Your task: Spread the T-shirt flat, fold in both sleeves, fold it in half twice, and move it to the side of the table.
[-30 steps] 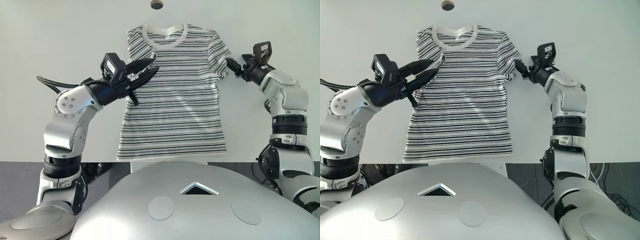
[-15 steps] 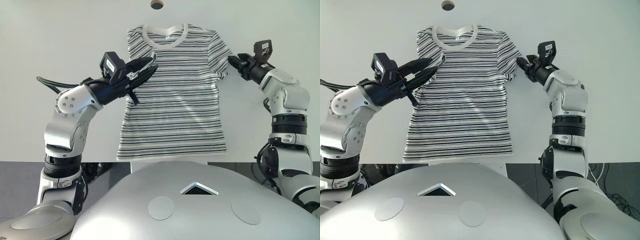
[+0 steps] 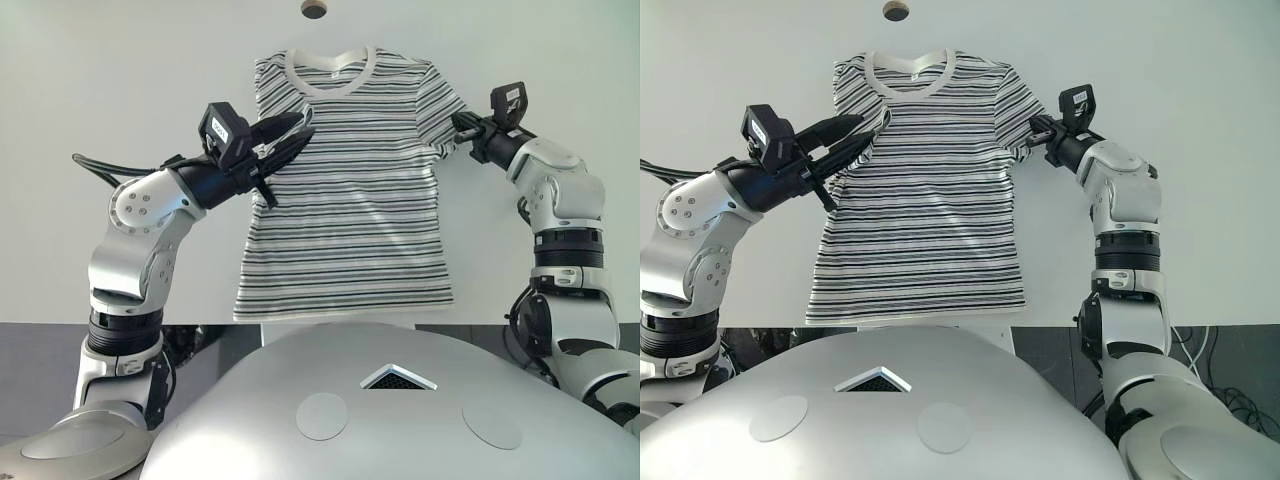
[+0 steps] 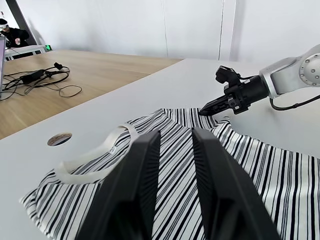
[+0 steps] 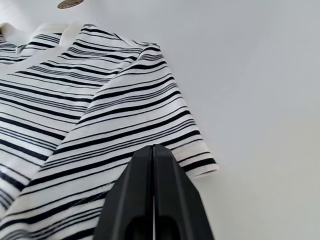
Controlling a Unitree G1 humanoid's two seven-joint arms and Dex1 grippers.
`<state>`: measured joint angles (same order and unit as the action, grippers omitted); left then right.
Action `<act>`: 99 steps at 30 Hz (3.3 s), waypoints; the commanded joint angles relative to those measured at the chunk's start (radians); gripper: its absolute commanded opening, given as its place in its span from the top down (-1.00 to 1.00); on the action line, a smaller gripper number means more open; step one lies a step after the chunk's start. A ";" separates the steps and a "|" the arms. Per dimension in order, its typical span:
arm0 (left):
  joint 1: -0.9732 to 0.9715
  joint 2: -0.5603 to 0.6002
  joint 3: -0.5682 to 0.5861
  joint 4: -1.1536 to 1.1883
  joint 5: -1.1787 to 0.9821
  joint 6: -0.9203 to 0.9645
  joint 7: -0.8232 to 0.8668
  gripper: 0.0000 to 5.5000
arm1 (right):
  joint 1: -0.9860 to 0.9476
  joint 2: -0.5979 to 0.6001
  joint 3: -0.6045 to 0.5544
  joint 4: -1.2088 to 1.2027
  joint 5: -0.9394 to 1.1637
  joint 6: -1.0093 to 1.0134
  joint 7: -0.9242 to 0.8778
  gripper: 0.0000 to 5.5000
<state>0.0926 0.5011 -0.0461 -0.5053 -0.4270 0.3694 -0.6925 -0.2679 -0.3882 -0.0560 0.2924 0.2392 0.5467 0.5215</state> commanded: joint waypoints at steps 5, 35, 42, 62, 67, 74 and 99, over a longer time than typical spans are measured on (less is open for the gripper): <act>-0.015 -0.002 -0.007 0.019 0.014 0.006 0.014 0.58 | 0.015 -0.008 -0.049 -0.083 0.029 -0.010 0.005 0.99; -0.027 0.004 -0.009 0.032 0.019 0.012 0.014 0.58 | -0.100 -0.015 -0.165 0.157 0.126 0.147 0.011 0.25; -0.030 0.010 -0.005 0.030 0.017 0.016 0.011 0.58 | -0.102 -0.005 -0.138 0.182 0.099 0.112 0.006 0.25; -0.035 0.005 -0.011 0.033 0.017 0.016 0.014 0.58 | -0.064 -0.009 -0.087 0.124 0.099 0.098 0.019 0.67; -0.036 0.004 -0.012 0.033 0.017 0.016 0.015 0.58 | -0.062 -0.010 -0.092 0.124 0.100 0.094 0.013 0.99; -0.036 0.000 -0.014 0.034 0.018 0.016 0.018 0.58 | -0.058 -0.009 -0.091 0.116 0.095 0.077 0.009 0.99; -0.052 -0.019 -0.043 0.046 0.033 0.004 0.032 0.58 | -0.116 0.225 0.237 -0.177 -0.104 0.082 -0.153 0.99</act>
<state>0.0586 0.4835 -0.0810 -0.4700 -0.4095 0.3717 -0.6672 -0.3533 -0.1776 0.1728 0.1046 0.1485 0.6153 0.3795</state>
